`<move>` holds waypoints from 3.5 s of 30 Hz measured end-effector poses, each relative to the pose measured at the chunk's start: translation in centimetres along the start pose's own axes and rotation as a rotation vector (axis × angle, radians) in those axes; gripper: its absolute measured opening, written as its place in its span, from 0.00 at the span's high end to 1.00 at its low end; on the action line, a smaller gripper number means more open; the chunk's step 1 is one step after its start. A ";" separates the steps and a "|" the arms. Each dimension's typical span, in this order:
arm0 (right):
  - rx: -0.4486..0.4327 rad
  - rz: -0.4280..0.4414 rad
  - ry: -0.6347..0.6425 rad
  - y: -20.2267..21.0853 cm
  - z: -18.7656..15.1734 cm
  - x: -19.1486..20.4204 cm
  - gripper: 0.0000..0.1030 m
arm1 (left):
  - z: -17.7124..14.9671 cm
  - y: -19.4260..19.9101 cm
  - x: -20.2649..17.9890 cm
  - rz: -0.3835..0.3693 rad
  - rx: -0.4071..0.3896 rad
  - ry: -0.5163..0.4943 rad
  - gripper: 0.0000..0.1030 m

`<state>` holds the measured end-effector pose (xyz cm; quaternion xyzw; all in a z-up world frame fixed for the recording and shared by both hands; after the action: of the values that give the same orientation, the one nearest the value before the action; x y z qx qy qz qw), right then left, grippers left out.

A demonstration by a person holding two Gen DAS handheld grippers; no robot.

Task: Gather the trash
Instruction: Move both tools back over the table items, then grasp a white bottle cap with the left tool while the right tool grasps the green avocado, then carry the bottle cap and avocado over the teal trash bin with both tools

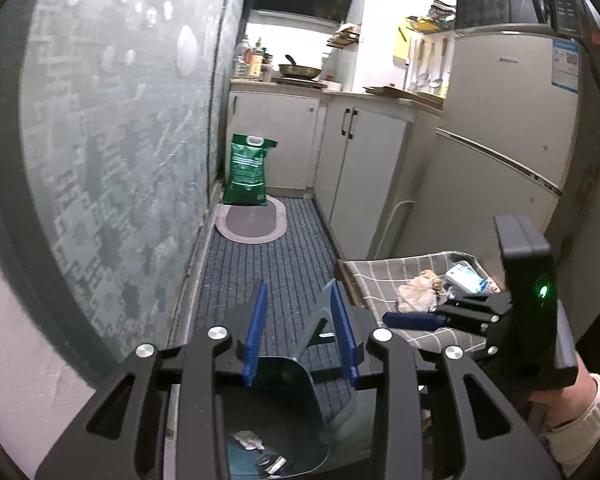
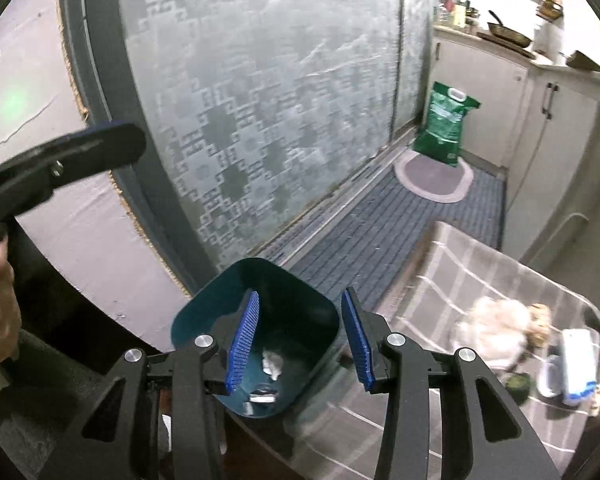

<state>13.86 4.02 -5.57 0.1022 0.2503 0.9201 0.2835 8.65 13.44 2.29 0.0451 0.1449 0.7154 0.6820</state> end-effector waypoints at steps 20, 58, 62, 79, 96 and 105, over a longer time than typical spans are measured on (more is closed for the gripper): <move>-0.011 -0.129 -0.256 5.9 -4.3 -15.0 0.58 | -4.0 -7.2 -7.5 -0.093 0.113 -0.052 0.58; -0.028 -0.056 -0.341 6.8 -5.9 -17.9 0.76 | -11.9 -12.3 -18.4 -0.289 0.321 -0.170 0.54; -0.040 -0.065 -0.350 7.6 -5.9 -18.6 0.76 | -12.2 -12.9 -19.6 -0.301 0.329 -0.165 0.54; -0.069 -0.115 -0.391 11.2 -7.1 -22.0 0.76 | -12.8 -16.4 -20.9 -0.235 0.372 -0.149 0.54; -0.040 -0.115 -0.361 9.7 -6.3 -20.5 0.76 | -11.9 -14.6 -20.5 -0.266 0.358 -0.150 0.69; -0.033 -0.081 -0.326 7.3 -4.3 -17.2 0.76 | -9.3 -12.0 -16.1 -0.227 0.293 -0.106 0.69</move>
<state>23.06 -12.82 -6.25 0.2354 0.1899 0.8831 0.3588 18.85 -3.46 -7.67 0.1651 0.2157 0.6019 0.7510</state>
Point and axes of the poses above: each gripper's, at about its wrist camera, not at the fingertips, and y roughly against the way its jaws point, x to its left, z to its top, the point moved 9 cm from there along -y, roughly the way its jaws point, and after that the axes turned 14 degrees about -x, right-handed, at the moved point
